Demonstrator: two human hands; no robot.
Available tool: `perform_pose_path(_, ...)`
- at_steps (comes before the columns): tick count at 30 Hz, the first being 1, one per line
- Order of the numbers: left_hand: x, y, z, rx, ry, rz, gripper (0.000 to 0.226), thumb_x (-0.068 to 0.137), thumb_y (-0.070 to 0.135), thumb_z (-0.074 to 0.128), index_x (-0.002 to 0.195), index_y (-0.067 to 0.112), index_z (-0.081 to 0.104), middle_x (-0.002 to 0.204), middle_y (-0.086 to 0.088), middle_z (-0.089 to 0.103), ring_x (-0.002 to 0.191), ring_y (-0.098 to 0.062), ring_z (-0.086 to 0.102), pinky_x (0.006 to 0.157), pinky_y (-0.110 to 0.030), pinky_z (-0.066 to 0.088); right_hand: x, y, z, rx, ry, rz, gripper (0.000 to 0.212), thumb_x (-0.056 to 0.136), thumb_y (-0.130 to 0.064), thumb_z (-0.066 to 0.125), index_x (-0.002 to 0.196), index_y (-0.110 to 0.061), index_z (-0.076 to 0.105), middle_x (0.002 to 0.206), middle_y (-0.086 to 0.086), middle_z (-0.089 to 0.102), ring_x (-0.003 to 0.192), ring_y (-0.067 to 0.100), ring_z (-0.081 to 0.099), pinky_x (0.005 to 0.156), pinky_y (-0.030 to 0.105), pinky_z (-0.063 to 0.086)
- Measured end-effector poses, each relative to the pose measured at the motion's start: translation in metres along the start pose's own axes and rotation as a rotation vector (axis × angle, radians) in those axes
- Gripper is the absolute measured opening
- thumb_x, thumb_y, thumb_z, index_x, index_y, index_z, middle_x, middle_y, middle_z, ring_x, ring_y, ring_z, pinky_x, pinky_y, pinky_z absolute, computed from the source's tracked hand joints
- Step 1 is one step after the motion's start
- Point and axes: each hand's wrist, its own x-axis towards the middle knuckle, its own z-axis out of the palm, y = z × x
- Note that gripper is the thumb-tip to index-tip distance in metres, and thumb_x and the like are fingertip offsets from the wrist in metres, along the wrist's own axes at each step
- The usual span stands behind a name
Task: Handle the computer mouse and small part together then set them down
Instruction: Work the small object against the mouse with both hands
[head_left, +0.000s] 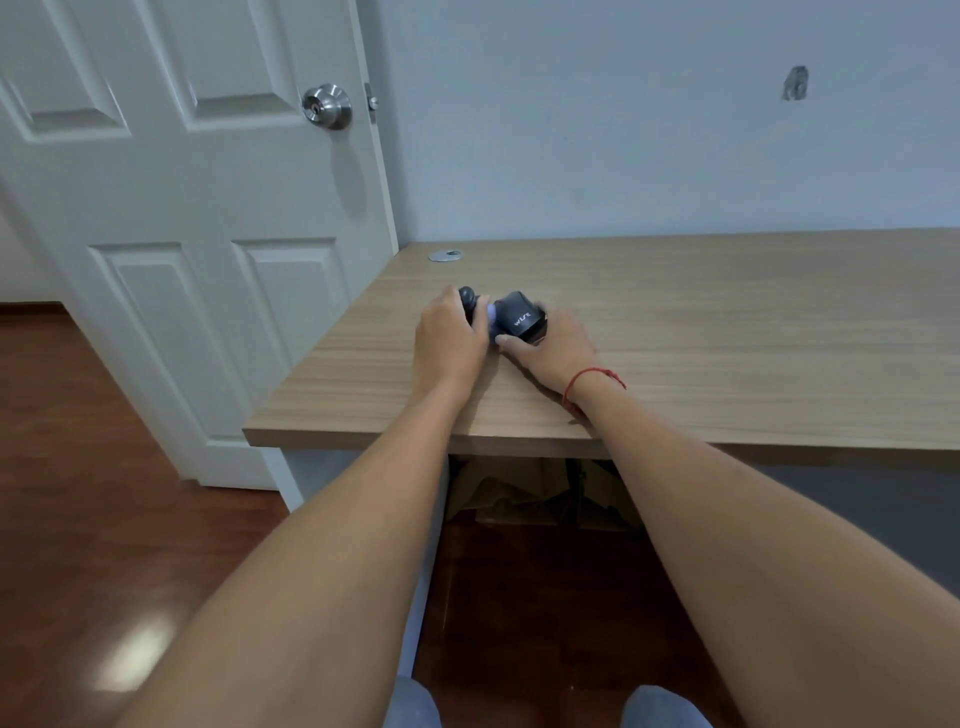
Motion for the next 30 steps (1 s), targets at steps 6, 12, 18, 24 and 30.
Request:
perform_pose_path(6, 0.006, -0.003, 0.005, -0.045, -0.023, -0.03, 0.032, 0.092, 0.033, 0.056, 0.084, 0.002, 0.055, 0.086, -0.016, 0.064, 0.079, -0.029, 0.057, 0.068, -0.034, 0.042, 0.003, 0.0, -0.001, -0.124, 0.038, 0.034, 0.054, 0.079, -0.053, 0.065, 0.12, -0.019, 0.058, 0.116, 0.004, 0.066, 0.114, 0.028, 0.058, 0.101, 0.041, 0.042)
perform_pose_path(12, 0.011, -0.007, 0.005, -0.015, -0.044, -0.114, 0.033, 0.09, 0.033, 0.058, 0.071, 0.01, 0.045, 0.074, -0.016, 0.058, 0.07, -0.03, 0.048, 0.062, -0.03, 0.033, 0.006, -0.002, 0.002, -0.138, 0.016, 0.029, 0.039, 0.092, -0.043, 0.043, 0.102, -0.012, 0.064, 0.089, 0.004, 0.064, 0.1, 0.029, 0.062, 0.103, 0.042, 0.038)
perform_pose_path(18, 0.011, -0.006, 0.002, -0.077, -0.041, -0.095, 0.041, 0.088, 0.033, 0.057, 0.059, 0.01, 0.04, 0.055, -0.002, 0.044, 0.053, -0.021, 0.045, 0.053, -0.03, 0.037, 0.012, 0.0, 0.002, -0.165, 0.009, 0.01, 0.039, 0.099, -0.03, 0.031, 0.121, -0.01, 0.057, 0.113, 0.011, 0.067, 0.112, 0.031, 0.058, 0.114, 0.049, 0.026)
perform_pose_path(24, 0.005, -0.003, -0.002, -0.081, -0.024, -0.077, 0.047, 0.085, 0.028, 0.059, 0.05, 0.016, 0.029, 0.047, 0.005, 0.033, 0.045, -0.012, 0.032, 0.045, -0.026, 0.028, 0.013, 0.001, 0.004, -0.166, 0.016, 0.034, 0.04, 0.1, -0.032, 0.033, 0.123, -0.011, 0.057, 0.121, 0.011, 0.066, 0.118, 0.029, 0.057, 0.117, 0.05, 0.022)
perform_pose_path(30, 0.006, -0.003, -0.003, -0.375, -0.162, -0.189, 0.043, 0.085, 0.029, 0.065, 0.061, -0.005, 0.053, 0.06, -0.019, 0.063, 0.055, -0.022, 0.068, 0.044, -0.027, 0.055, 0.016, 0.001, 0.004, -0.181, 0.035, 0.055, 0.04, 0.098, -0.031, 0.034, 0.127, -0.013, 0.056, 0.122, 0.012, 0.065, 0.119, 0.03, 0.055, 0.117, 0.048, 0.023)
